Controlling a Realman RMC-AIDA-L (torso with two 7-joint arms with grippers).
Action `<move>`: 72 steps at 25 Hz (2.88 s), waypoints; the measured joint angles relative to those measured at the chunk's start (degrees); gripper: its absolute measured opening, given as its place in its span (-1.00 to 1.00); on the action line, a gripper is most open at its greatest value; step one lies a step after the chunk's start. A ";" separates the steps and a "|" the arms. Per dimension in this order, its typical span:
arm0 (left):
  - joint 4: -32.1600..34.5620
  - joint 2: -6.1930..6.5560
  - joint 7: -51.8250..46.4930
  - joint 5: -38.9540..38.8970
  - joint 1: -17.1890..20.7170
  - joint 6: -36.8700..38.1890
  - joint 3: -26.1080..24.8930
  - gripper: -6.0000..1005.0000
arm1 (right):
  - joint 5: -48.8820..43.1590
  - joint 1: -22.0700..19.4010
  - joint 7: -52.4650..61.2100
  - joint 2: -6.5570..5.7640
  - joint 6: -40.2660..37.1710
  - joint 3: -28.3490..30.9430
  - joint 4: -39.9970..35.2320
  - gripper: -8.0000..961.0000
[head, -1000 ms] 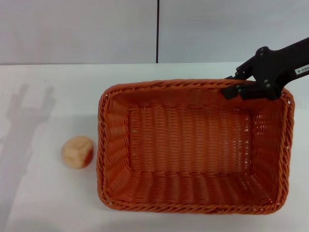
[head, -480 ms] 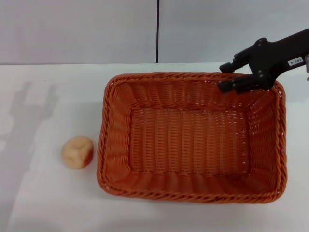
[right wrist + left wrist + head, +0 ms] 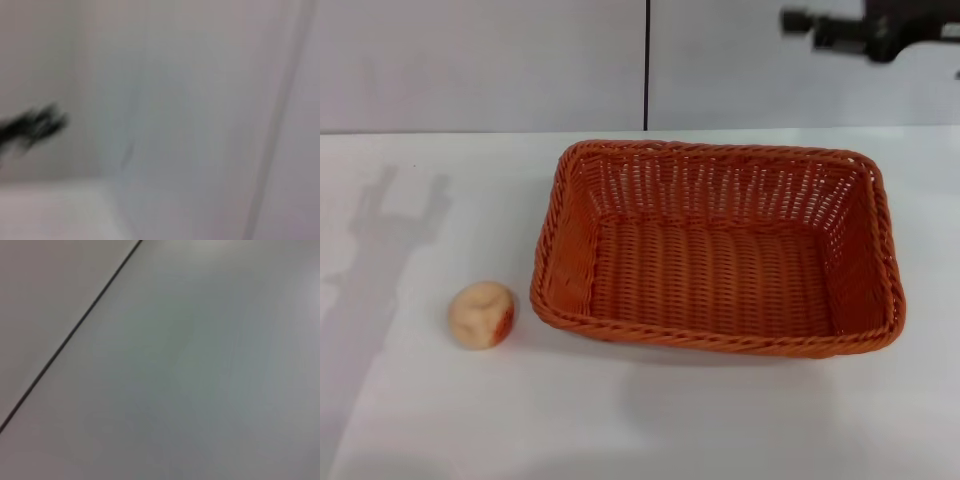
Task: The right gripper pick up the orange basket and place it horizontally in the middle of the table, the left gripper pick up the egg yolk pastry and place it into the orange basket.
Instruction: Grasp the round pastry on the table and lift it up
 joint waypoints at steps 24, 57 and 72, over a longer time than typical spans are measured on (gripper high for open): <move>31.74 5.48 -25.38 2.21 0.32 2.23 33.81 0.37 | 34.83 -21.13 -14.81 4.46 2.23 22.57 22.45 0.02; 31.26 0.37 -24.68 2.12 0.00 -14.30 49.24 0.34 | 36.08 -19.92 -12.75 4.38 1.74 19.88 24.66 0.02; 31.61 0.35 -22.74 1.63 -0.02 -13.34 50.60 -0.26 | 36.05 -19.41 -13.06 4.27 2.12 19.79 24.88 0.02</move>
